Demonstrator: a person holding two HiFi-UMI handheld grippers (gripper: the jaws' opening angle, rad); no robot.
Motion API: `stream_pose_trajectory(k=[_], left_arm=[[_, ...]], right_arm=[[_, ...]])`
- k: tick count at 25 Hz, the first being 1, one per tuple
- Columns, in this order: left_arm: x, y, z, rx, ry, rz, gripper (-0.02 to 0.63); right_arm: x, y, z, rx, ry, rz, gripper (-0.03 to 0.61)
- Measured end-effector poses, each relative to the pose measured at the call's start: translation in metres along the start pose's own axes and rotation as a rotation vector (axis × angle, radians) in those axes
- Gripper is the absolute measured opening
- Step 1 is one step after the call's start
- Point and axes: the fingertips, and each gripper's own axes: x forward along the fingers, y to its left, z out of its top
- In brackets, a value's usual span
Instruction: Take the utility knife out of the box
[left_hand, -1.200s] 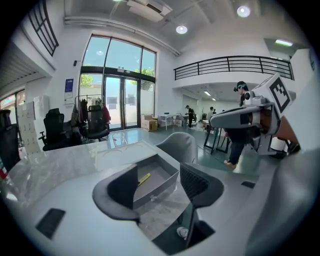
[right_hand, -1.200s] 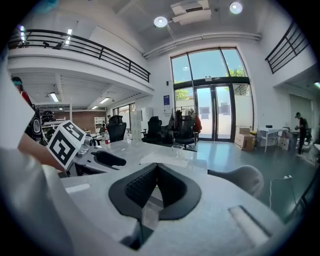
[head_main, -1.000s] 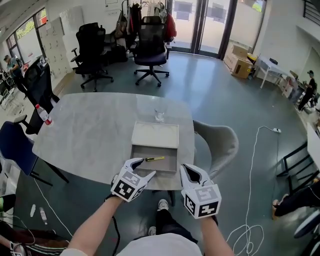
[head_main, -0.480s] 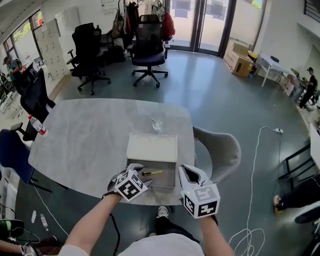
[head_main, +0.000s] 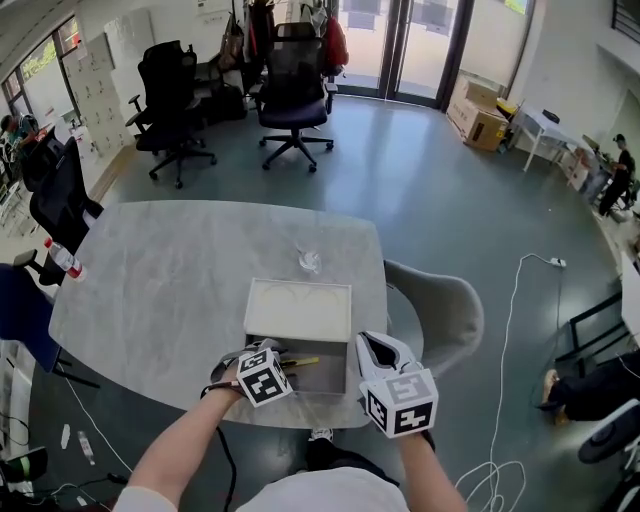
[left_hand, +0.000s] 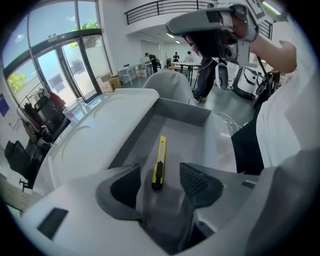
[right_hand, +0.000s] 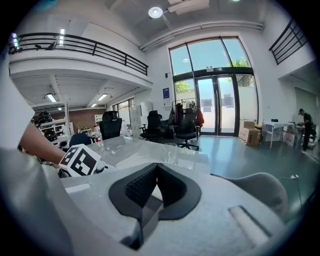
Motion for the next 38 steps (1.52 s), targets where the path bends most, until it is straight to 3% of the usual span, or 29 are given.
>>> stream_pose_trajectory(k=[8, 15, 24, 34, 38], left_arm=[[0.018, -0.002, -0.002, 0.096, 0.071, -0.072, 0.241], [0.022, -0.003, -0.003, 0.095, 0.107, -0.135, 0.229], [0.021, -0.002, 0.000, 0.096, 0.128, -0.146, 0.182], [0.021, -0.008, -0.003, 0.085, 0.132, -0.150, 0.069], [0.021, -0.013, -0.002, 0.094, 0.136, -0.129, 0.063]], right_arm=[[0.018, -0.014, -0.001, 0.012, 0.020, -0.002, 0.005], [0.028, -0.021, -0.003, 0.030, 0.028, 0.002, 0.005], [0.033, -0.021, -0.002, 0.033, 0.030, 0.024, 0.005], [0.032, -0.018, -0.003, 0.036, 0.026, 0.030, 0.005], [0.028, -0.016, -0.004, 0.037, 0.024, 0.033, 0.005]])
